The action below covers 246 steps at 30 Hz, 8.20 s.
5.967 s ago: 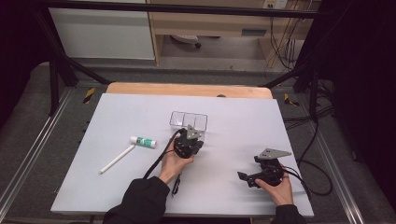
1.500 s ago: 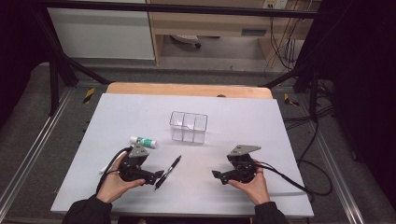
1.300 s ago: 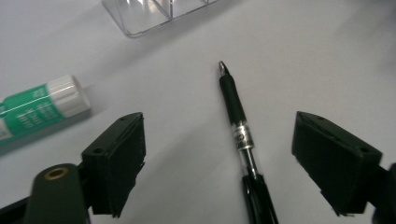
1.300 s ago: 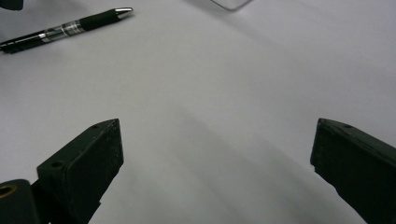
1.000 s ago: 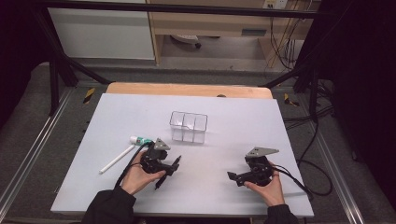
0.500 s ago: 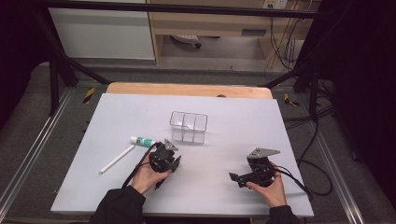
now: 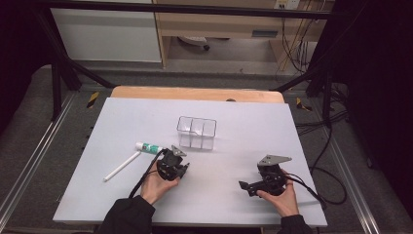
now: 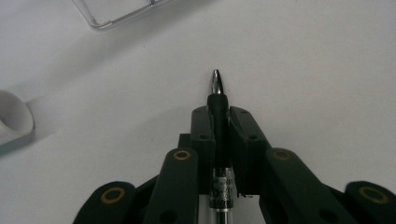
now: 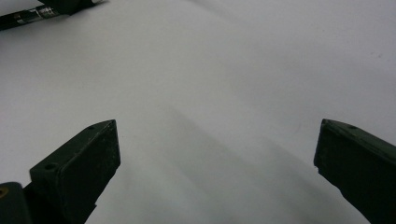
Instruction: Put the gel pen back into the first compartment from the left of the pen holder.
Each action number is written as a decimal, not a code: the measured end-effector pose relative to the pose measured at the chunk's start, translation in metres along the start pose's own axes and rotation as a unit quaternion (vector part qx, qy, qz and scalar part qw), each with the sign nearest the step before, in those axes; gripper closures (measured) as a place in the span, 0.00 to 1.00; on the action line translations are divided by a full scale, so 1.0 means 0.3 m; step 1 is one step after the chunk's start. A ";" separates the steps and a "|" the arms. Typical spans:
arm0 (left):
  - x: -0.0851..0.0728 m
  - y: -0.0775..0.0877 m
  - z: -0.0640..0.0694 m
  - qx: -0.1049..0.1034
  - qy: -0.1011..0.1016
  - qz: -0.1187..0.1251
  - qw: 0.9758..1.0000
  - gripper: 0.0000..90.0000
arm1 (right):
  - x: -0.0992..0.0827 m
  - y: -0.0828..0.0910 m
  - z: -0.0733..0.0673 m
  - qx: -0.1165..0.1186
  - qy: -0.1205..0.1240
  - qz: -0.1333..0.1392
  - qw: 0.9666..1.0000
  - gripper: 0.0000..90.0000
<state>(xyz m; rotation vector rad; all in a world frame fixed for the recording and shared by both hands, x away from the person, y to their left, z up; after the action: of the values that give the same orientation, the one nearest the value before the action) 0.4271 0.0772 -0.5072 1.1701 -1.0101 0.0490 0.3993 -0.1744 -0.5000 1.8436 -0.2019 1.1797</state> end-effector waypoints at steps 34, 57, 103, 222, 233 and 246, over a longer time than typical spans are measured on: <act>0.130 0.216 -0.049 -0.020 0.005 0.118 0.993 0.89 | -0.006 0.005 0.001 0.002 0.009 -0.007 1.000 0.01; 0.310 0.302 -0.102 -0.008 0.012 0.202 0.979 0.89 | -0.008 0.005 -0.002 0.008 0.014 -0.008 1.000 0.01; 0.663 0.213 -0.173 0.003 0.023 0.279 0.960 0.89 | -0.013 0.002 -0.004 0.009 0.017 -0.012 1.000 0.01; -0.093 0.269 -0.456 0.020 -0.007 0.100 0.995 0.10 | -0.031 -0.016 -0.005 0.006 0.022 -0.027 0.999 0.01; -0.143 0.239 -0.492 0.025 -0.008 0.076 0.997 0.25 | -0.029 -0.015 -0.008 0.007 0.014 -0.027 1.000 0.01; -0.175 0.209 -0.535 0.019 -0.009 0.051 0.999 0.57 | -0.032 -0.020 -0.009 0.009 0.018 -0.030 0.999 0.01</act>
<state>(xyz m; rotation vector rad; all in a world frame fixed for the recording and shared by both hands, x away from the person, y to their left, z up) 0.4654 0.2532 -0.5008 1.1552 -1.0871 0.1392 0.3960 -0.1720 -0.5110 1.8304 -0.1149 1.1761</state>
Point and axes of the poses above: each handheld gripper's, and its own axes: y roughly backward along the jaws, x roughly out of its top, z roughly to its right, the point moved 9 cm from there along -y, roughly forward along the jaws, and after that the axes turned 7 degrees about z, right-handed, at the moved point
